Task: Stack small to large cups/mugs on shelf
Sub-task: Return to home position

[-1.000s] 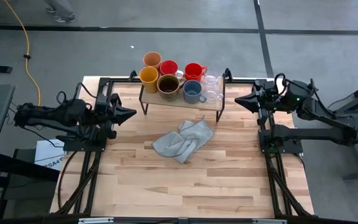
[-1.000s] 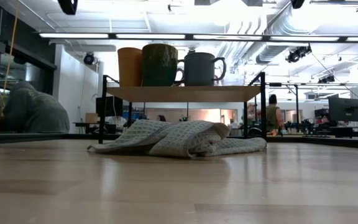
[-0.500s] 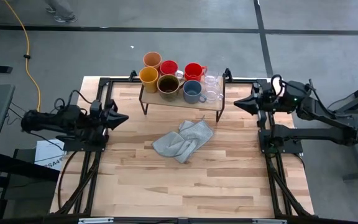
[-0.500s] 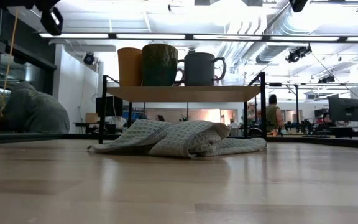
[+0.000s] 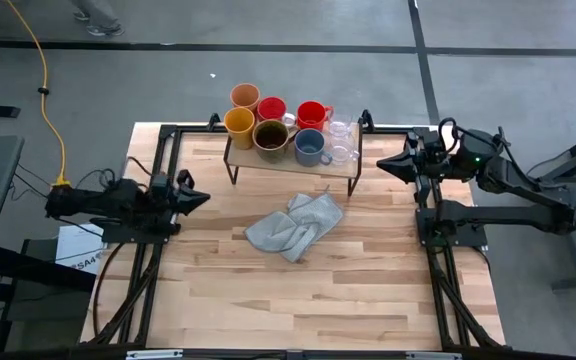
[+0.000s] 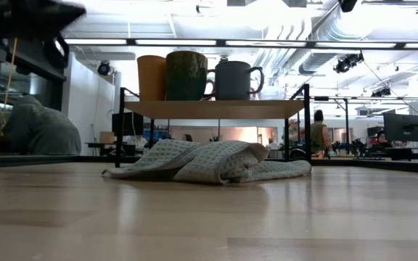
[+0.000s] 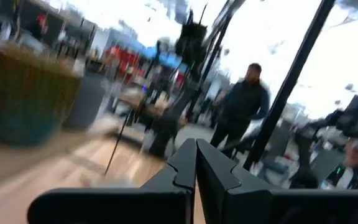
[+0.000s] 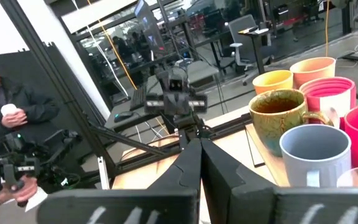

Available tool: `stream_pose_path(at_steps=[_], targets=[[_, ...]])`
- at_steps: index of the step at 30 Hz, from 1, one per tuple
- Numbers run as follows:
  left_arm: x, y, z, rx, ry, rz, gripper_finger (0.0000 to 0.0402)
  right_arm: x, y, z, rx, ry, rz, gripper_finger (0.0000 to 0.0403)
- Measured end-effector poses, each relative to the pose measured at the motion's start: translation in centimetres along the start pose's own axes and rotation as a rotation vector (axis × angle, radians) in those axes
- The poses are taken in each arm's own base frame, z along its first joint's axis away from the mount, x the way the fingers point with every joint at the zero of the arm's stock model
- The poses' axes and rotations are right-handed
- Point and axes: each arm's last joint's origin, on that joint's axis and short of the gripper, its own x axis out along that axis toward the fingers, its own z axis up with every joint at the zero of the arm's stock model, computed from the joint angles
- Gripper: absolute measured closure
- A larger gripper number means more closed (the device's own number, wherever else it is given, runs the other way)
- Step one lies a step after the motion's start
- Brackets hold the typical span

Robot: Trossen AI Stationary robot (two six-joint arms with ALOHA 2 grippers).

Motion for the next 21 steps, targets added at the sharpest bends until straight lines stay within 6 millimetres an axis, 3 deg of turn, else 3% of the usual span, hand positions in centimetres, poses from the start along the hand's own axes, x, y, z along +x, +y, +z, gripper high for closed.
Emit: stream_pose_path(at_steps=[6, 21], targets=[[0.3, 1.2, -3.4, -0.063, 0.038, 0.029, 0.0401, 0.0, 0.0, 0.0, -0.012, 0.001, 0.001, 0.0403], [0.2, 1.7, -4.4, 0.018, 0.141, 0.106, 0.0401, -0.1, 0.0, -0.3, 0.009, 0.037, 0.007, 0.0403]])
